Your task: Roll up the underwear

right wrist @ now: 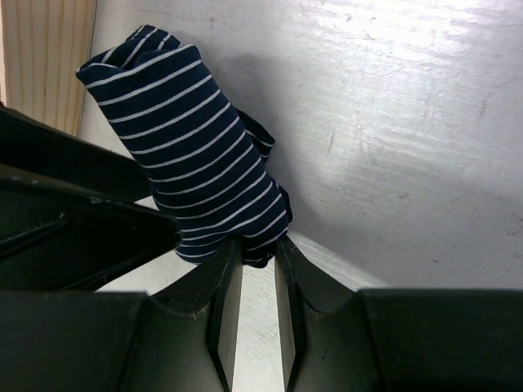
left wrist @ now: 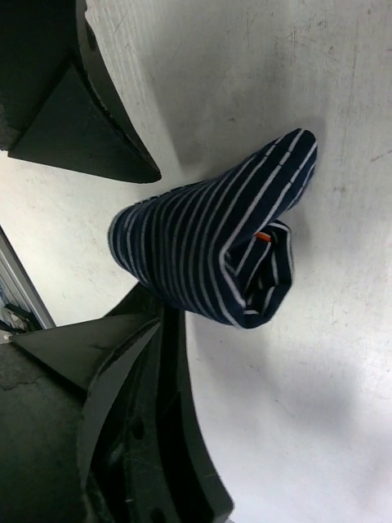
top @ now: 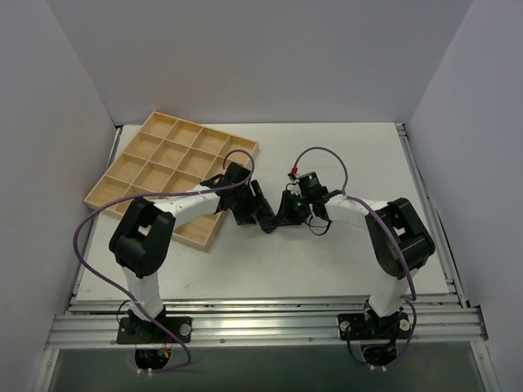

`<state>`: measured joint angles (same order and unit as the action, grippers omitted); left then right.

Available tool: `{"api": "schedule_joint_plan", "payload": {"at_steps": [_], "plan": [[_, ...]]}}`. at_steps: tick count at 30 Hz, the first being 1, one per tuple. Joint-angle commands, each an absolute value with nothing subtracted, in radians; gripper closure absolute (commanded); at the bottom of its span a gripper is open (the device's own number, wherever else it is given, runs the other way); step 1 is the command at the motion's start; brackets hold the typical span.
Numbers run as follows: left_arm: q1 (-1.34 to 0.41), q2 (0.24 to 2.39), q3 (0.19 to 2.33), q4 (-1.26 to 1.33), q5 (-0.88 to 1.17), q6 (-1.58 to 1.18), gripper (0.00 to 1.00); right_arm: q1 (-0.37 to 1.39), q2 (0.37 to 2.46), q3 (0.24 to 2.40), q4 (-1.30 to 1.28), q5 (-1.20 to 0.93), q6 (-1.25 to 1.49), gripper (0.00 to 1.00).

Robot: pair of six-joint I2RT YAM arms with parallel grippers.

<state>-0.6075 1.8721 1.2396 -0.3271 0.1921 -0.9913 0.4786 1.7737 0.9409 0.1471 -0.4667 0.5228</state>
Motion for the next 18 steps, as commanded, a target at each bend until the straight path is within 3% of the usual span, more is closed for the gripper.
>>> {"api": "schedule_joint_plan", "payload": {"at_steps": [1, 10, 14, 15, 18], "plan": [[-0.611, 1.899, 1.223, -0.262, 0.183, -1.035, 0.26, 0.502, 1.789, 0.94, 0.089, -0.433, 0.514, 0.83], [-0.611, 1.968, 1.227, -0.236, 0.189, -1.068, 0.3, 0.506, 1.796, 0.945, 0.092, -0.443, 0.517, 0.83], [-0.609, 1.971, 1.224, -0.238, 0.196, -1.055, 0.45, 0.508, 1.793, 0.954, 0.089, -0.445, 0.515, 0.83], [-0.607, 1.973, 1.224, -0.241, 0.198, -1.049, 0.54, 0.506, 1.79, 0.959, 0.087, -0.445, 0.512, 0.83], [-0.609, 1.986, 1.22, -0.244, 0.219, -1.039, 0.66, 0.505, 1.789, 0.965, 0.08, -0.446, 0.508, 0.82]]}}
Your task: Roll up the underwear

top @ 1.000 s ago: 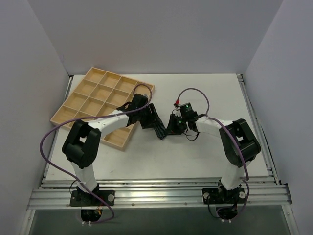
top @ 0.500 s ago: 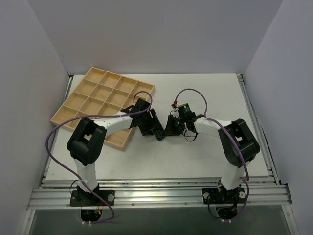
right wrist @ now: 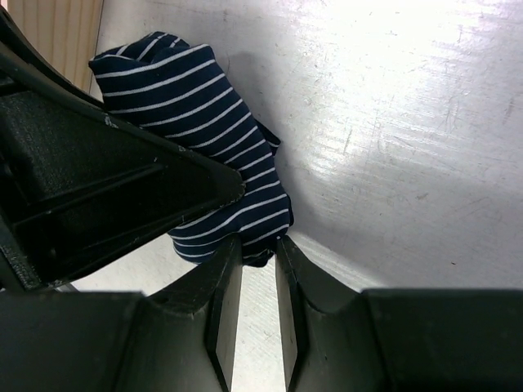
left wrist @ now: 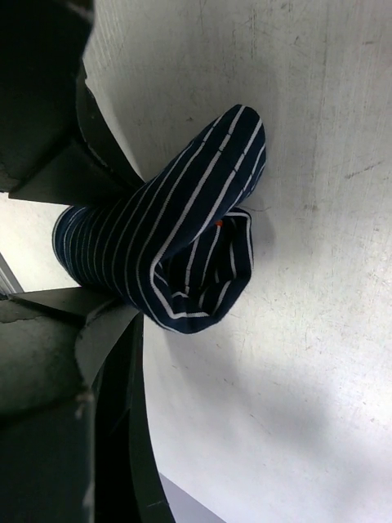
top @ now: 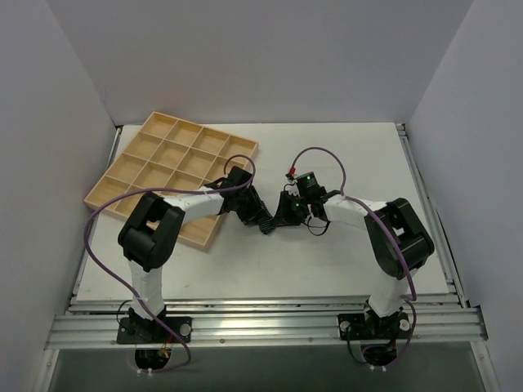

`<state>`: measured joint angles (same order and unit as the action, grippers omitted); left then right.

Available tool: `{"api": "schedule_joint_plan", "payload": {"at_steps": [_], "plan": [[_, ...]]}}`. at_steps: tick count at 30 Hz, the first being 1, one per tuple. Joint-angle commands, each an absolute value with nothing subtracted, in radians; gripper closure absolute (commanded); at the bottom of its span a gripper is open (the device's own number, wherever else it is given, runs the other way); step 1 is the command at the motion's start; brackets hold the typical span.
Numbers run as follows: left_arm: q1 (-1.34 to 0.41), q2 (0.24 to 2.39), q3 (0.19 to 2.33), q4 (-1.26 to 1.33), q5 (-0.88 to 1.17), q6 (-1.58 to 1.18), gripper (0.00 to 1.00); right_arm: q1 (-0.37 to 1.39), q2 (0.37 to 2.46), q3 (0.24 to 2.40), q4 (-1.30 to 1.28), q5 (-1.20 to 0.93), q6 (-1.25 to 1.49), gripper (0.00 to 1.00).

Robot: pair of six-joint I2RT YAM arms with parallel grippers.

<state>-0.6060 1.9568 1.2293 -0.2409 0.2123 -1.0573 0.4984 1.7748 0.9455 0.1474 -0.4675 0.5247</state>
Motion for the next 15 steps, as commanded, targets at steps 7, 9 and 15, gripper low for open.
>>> {"api": "schedule_joint_plan", "payload": {"at_steps": [7, 9, 15], "plan": [[-0.609, 2.006, 1.2, -0.232, 0.242, -1.017, 0.75, 0.48, 1.753, 0.983, 0.043, -0.475, 0.466, 0.7], [-0.609, 2.011, 1.2, -0.235, 0.245, -1.009, 0.76, 0.463, 1.73, 0.982, 0.049, -0.501, 0.454, 0.61], [-0.609, 2.017, 1.186, -0.209, 0.262, -1.002, 0.77, 0.422, 1.738, 0.98, 0.115, -0.603, 0.448, 0.47]]}}
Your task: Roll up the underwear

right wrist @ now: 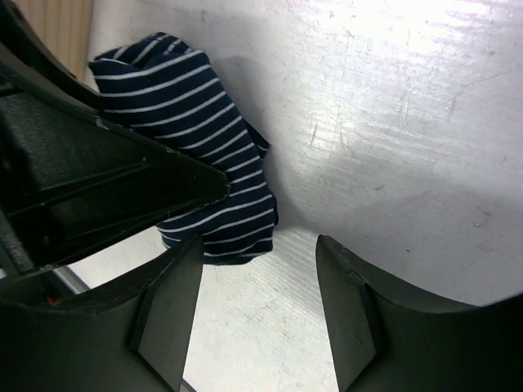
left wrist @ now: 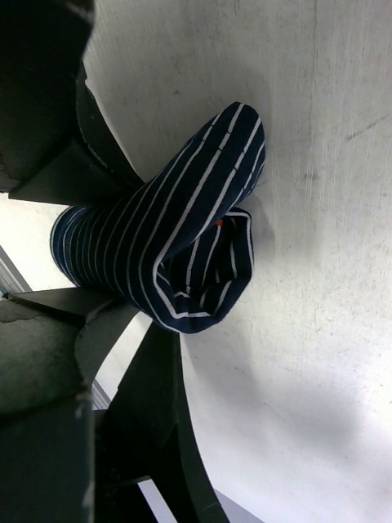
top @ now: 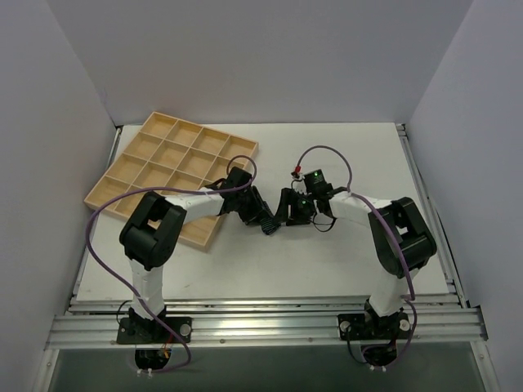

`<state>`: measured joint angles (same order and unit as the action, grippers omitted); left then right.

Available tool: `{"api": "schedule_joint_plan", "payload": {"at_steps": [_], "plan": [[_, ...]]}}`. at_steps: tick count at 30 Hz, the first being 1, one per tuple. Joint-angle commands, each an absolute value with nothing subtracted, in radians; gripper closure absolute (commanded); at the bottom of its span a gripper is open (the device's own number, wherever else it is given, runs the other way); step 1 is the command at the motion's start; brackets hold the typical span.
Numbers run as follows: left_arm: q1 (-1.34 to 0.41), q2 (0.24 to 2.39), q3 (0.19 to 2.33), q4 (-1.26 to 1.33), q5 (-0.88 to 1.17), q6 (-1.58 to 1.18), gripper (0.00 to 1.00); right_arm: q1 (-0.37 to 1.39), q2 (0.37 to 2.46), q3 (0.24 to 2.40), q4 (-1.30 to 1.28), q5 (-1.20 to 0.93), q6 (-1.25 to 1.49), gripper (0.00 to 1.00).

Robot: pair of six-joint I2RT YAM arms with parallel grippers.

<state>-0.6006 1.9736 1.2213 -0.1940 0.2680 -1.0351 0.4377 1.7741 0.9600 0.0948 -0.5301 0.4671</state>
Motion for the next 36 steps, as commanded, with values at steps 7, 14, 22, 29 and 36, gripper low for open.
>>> {"api": "schedule_joint_plan", "payload": {"at_steps": [7, 14, 22, 29, 36], "plan": [[-0.607, 2.026, 1.169, -0.163, 0.298, -0.999, 0.77, 0.396, 1.815, 0.997, 0.152, -0.687, 0.41, 0.47], [-0.597, 2.022, 1.152, -0.146, 0.304, -1.0, 0.77, 0.391, 1.868, 0.953, 0.222, -0.718, 0.408, 0.5], [-0.588, 2.016, 1.129, -0.129, 0.305, -1.002, 0.77, 0.391, 1.887, 0.881, 0.284, -0.698, 0.451, 0.5], [-0.58, 2.01, 1.114, -0.092, 0.313, -1.019, 0.78, 0.422, 1.894, 0.831, 0.366, -0.715, 0.511, 0.51], [-0.552, 1.993, 0.964, 0.243, 0.419, -1.104, 0.81, 0.414, 1.827, 0.789, 0.373, -0.686, 0.574, 0.48]]}}
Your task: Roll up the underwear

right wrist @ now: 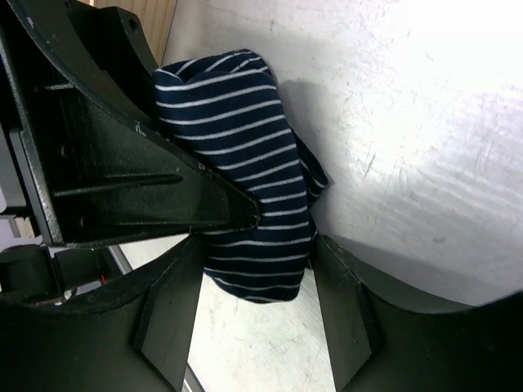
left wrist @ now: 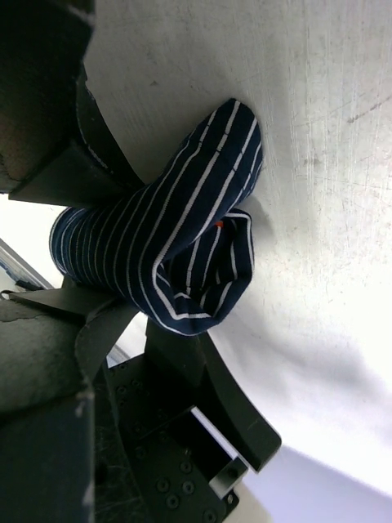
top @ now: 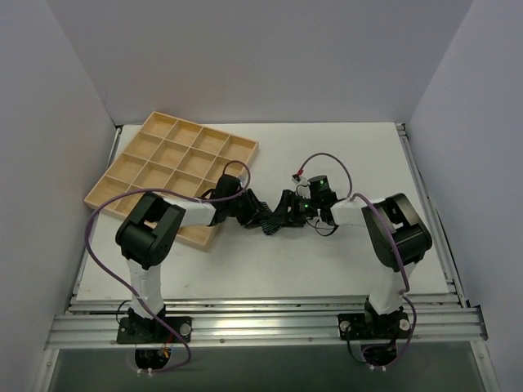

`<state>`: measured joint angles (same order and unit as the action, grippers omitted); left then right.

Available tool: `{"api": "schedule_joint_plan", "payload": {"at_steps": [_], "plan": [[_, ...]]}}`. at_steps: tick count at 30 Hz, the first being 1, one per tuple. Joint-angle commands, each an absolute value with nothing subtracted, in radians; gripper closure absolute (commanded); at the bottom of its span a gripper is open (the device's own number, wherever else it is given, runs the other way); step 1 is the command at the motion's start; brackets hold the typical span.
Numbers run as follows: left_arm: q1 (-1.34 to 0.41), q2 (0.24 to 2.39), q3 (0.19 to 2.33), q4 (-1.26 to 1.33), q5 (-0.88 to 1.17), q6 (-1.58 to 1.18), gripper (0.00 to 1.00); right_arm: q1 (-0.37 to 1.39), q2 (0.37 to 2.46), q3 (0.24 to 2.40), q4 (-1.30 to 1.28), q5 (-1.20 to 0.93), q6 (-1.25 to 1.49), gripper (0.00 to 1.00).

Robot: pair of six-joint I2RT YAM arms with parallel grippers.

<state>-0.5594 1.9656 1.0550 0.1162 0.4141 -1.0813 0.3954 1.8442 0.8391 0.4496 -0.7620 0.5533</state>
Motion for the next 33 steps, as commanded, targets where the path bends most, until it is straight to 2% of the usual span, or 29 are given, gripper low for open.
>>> {"api": "schedule_joint_plan", "payload": {"at_steps": [1, 8, 13, 21, 33], "plan": [[-0.548, 1.982, 0.956, 0.256, 0.425, -1.108, 0.82, 0.413, 1.803, 0.788, 0.356, -0.675, 0.577, 0.48], [-0.548, 1.942, 0.96, 0.276, 0.428, -1.065, 0.86, 0.393, 1.68, 0.787, 0.308, -0.652, 0.595, 0.47], [-0.548, 1.913, 0.971, 0.276, 0.439, -1.04, 0.88, 0.338, 1.622, 0.761, 0.341, -0.709, 0.621, 0.45], [-0.546, 1.864, 0.979, 0.325, 0.483, -1.032, 0.92, 0.279, 1.595, 0.765, 0.35, -0.758, 0.633, 0.44], [-0.546, 1.813, 0.994, 0.46, 0.609, -1.097, 0.94, 0.255, 1.62, 0.755, 0.546, -0.91, 0.719, 0.39]]}}
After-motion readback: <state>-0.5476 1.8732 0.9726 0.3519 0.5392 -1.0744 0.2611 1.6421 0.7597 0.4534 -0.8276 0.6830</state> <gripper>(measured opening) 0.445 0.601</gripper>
